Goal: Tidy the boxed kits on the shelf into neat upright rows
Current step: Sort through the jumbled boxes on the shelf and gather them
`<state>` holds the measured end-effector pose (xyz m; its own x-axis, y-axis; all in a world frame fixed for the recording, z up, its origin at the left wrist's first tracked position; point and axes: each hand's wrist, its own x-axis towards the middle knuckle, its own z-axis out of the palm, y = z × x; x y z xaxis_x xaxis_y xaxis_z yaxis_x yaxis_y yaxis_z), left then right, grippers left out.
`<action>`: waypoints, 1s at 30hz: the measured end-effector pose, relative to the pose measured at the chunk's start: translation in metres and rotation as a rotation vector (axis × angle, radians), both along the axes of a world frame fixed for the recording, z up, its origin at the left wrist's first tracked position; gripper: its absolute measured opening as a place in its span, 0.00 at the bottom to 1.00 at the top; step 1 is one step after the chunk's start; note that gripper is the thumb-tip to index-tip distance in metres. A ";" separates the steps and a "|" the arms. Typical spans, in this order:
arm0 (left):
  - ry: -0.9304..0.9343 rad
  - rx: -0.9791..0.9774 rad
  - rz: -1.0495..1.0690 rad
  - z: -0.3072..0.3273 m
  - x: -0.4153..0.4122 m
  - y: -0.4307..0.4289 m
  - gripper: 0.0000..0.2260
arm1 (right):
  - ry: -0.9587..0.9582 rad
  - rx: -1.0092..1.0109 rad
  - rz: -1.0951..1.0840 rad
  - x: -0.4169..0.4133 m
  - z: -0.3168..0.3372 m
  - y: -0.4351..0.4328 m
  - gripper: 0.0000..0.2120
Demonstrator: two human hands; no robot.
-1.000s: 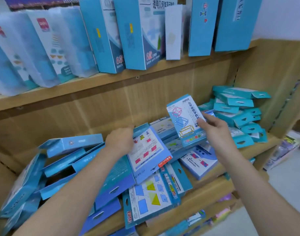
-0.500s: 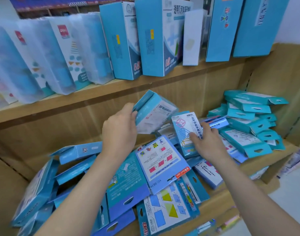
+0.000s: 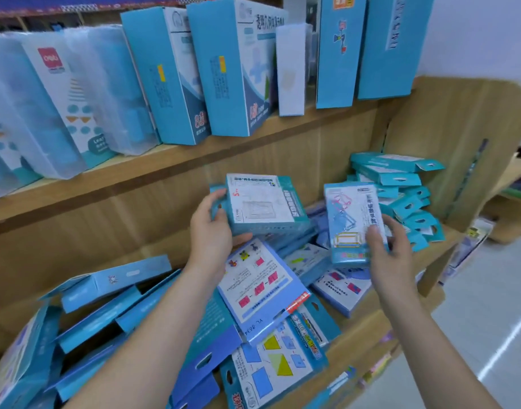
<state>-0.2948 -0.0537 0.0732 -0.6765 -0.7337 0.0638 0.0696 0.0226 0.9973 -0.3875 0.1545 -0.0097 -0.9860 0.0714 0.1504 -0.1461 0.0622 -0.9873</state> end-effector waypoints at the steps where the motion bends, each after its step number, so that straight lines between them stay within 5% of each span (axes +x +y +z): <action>1: -0.037 0.080 -0.038 -0.005 -0.006 -0.001 0.16 | -0.046 -0.080 0.013 0.000 -0.003 0.004 0.15; 6: -0.362 -0.157 -0.172 -0.028 -0.030 -0.015 0.17 | -0.163 -0.273 0.084 0.001 -0.013 0.016 0.20; 10: -0.706 -0.914 -0.094 -0.028 -0.027 -0.029 0.17 | -0.181 -0.285 0.090 0.003 -0.015 0.025 0.14; 12: -0.770 -1.115 -0.035 -0.024 -0.018 -0.026 0.17 | -0.174 -0.217 0.064 0.003 -0.019 0.032 0.16; 15: -0.449 -1.198 -0.067 -0.020 -0.001 -0.001 0.15 | -0.162 -0.166 0.048 0.012 -0.030 0.036 0.13; 18: -0.207 -1.236 -0.368 -0.024 0.017 0.044 0.13 | -0.134 -0.186 0.057 0.028 -0.043 0.035 0.13; 21: -0.353 -1.407 -0.593 -0.036 0.023 0.080 0.15 | -0.062 -0.147 0.031 0.037 -0.049 0.034 0.16; 25: -0.601 -1.661 -0.612 -0.047 0.007 0.103 0.19 | -0.167 0.038 0.004 0.027 -0.051 0.039 0.15; 30: -0.656 -1.542 -0.608 -0.061 -0.031 0.134 0.25 | -0.311 0.194 0.150 0.014 -0.044 0.051 0.14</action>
